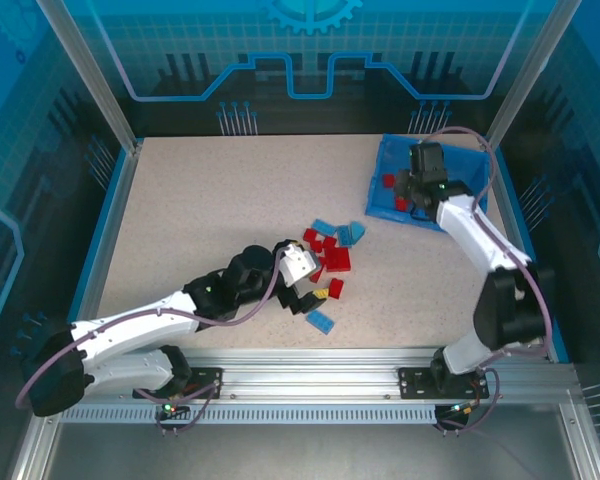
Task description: Sort the legos into containers by color
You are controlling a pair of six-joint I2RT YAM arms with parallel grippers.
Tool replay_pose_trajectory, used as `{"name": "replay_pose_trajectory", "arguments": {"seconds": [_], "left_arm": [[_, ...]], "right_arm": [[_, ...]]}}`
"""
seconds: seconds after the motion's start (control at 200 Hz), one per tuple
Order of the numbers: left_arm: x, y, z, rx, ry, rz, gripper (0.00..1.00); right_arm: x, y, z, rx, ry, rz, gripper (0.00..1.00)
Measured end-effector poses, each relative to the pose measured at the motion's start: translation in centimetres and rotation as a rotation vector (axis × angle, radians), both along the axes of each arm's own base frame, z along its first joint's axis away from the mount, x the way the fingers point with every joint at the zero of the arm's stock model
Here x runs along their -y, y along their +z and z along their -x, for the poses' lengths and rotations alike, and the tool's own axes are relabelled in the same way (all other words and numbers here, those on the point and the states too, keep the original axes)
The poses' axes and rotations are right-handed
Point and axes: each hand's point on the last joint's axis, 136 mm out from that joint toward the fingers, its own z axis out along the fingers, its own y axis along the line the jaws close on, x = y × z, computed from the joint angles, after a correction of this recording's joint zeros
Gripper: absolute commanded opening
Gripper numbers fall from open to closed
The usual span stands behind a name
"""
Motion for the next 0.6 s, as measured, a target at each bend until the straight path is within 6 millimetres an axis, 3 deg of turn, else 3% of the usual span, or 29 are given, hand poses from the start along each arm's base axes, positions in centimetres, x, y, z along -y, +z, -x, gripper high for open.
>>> {"name": "replay_pose_trajectory", "arguments": {"seconds": [0.155,0.305,0.405,0.6], "left_arm": [[0.1,1.4,-1.0,-0.044,0.080,0.059,0.99],[0.2,1.0,-2.0,-0.149,0.178,0.110,0.99],[0.3,0.2,-2.9,-0.246,0.268,0.134,0.98],[1.0,-0.7,-4.5,-0.442,0.442,0.167,0.86]], "right_arm": [[1.7,-4.6,-5.1,-0.086,-0.029,0.019,0.33],[1.7,-8.0,-8.8,-0.144,-0.025,-0.012,0.43],[1.3,-8.6,-9.3,-0.165,-0.023,-0.035,0.54],[0.8,-6.9,-8.8,-0.154,-0.014,-0.067,0.55]]}}
